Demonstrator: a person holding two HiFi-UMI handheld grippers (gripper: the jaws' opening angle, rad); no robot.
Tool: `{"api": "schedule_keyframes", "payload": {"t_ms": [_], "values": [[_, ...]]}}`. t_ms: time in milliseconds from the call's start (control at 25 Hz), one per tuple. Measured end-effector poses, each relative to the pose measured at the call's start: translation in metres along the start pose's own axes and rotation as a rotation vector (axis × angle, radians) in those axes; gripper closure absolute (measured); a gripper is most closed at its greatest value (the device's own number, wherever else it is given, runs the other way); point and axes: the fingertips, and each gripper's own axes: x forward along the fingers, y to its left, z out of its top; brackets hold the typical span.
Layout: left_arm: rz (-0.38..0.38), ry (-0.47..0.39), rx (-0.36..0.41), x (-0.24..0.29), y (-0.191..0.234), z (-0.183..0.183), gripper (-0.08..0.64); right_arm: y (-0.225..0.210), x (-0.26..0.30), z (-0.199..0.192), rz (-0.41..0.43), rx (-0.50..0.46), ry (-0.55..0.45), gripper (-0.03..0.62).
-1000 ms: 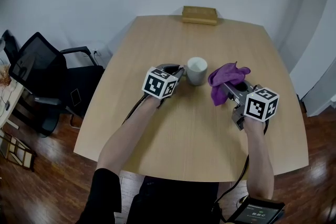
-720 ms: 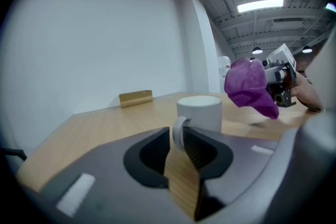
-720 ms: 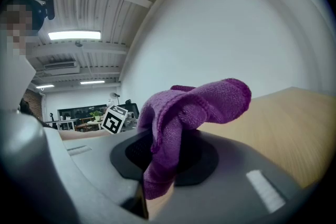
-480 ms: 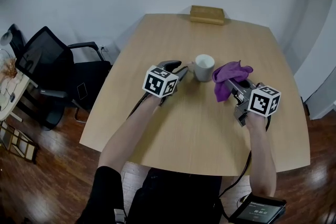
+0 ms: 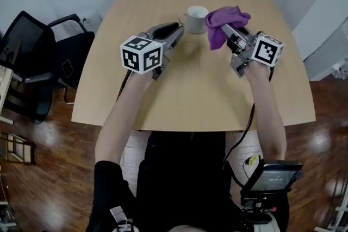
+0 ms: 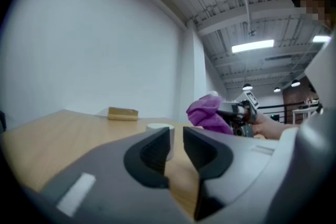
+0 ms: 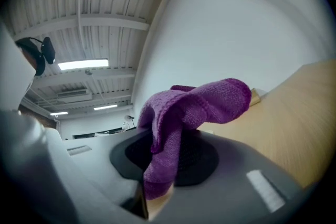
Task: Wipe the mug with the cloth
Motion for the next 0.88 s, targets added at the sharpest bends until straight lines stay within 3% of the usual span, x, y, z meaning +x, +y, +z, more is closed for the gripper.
{"api": "schedule_keyframes", "payload": {"t_ms": [160,480,880], "values": [[0.003,-0.020,-0.033,-0.001,-0.009,0.006,0.460,0.007,-0.013,0.001,-0.008,0.060,-0.015,0.517],[-0.068,-0.100,-0.025,-0.015,-0.077,0.030,0.500,0.045,-0.063,0.005,0.004,0.153,-0.087,0.517],[-0.237,-0.172,0.061,-0.066,-0.161,0.064,0.517,0.150,-0.092,0.034,0.172,0.088,-0.212,0.517]]}}
